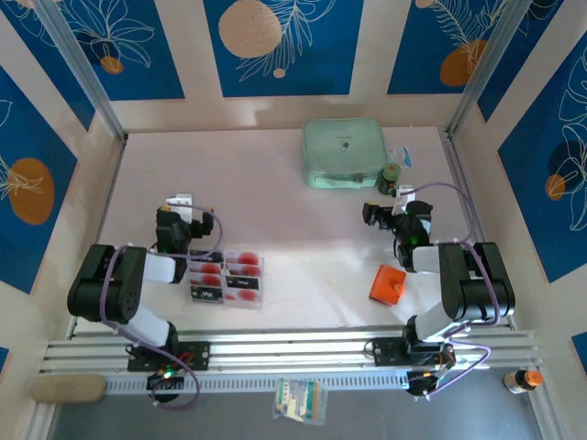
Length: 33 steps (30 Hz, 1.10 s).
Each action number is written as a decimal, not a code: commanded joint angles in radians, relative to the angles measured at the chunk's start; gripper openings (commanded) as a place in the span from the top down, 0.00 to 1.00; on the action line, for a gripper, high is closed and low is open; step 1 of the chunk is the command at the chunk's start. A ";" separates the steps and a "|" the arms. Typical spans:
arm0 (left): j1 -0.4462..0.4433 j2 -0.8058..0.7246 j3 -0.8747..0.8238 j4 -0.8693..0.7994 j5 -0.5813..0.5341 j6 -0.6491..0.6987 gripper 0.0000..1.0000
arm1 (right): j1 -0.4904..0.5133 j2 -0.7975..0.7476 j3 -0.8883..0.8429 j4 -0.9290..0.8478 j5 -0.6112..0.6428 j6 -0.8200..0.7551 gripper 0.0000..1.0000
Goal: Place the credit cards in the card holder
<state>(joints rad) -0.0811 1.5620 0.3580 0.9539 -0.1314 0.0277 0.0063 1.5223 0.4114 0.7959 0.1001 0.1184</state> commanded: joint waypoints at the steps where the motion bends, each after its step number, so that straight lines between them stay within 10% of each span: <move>1: 0.012 0.003 -0.001 0.016 -0.005 -0.011 0.00 | -0.006 0.001 0.006 0.008 -0.011 -0.019 0.01; 33: 0.009 0.001 -0.001 0.017 -0.013 -0.009 0.00 | -0.037 -0.001 0.001 0.016 -0.075 0.001 0.01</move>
<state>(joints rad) -0.0811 1.5620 0.3580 0.9531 -0.1390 0.0280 -0.0269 1.5223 0.4114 0.7963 0.0494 0.1200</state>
